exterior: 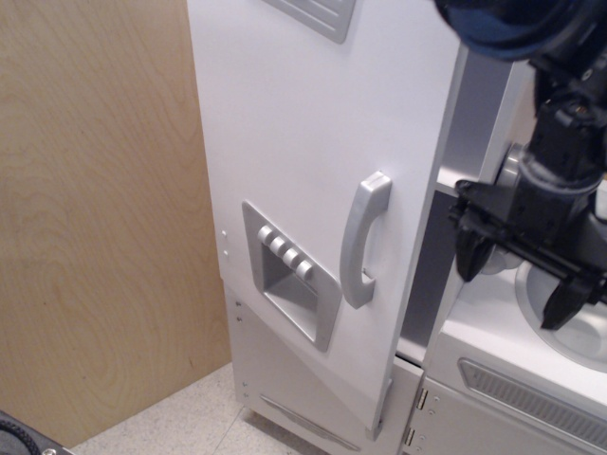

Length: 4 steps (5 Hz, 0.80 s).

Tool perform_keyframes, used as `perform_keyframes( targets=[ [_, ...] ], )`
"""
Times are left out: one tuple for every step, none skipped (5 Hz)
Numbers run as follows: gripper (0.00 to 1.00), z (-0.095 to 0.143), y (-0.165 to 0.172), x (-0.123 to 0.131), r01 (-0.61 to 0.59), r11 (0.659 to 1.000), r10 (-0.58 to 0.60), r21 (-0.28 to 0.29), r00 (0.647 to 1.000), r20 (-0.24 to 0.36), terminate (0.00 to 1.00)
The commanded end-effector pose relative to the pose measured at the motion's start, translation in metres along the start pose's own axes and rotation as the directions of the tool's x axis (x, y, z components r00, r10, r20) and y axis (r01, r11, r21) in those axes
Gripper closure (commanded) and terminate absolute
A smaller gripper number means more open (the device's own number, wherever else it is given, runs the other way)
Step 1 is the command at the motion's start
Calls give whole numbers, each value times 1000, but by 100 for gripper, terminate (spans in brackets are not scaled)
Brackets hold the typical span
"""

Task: Open fridge

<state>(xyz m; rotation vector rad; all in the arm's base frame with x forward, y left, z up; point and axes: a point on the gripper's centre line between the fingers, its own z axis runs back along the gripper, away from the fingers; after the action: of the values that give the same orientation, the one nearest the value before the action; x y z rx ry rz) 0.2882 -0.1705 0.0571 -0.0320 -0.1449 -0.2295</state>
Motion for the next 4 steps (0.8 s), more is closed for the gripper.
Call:
perform_keyframes(
  targets=[
    [0, 21, 38, 23, -82, 995, 77, 54, 992, 98, 0],
    [0, 27, 55, 20, -121, 988, 108, 99, 986, 126, 0],
    [0, 32, 62, 3, -122, 988, 112, 93, 988, 104, 0],
    [0, 33, 62, -29, -87, 990, 79, 109, 994, 75, 0]
  ],
)
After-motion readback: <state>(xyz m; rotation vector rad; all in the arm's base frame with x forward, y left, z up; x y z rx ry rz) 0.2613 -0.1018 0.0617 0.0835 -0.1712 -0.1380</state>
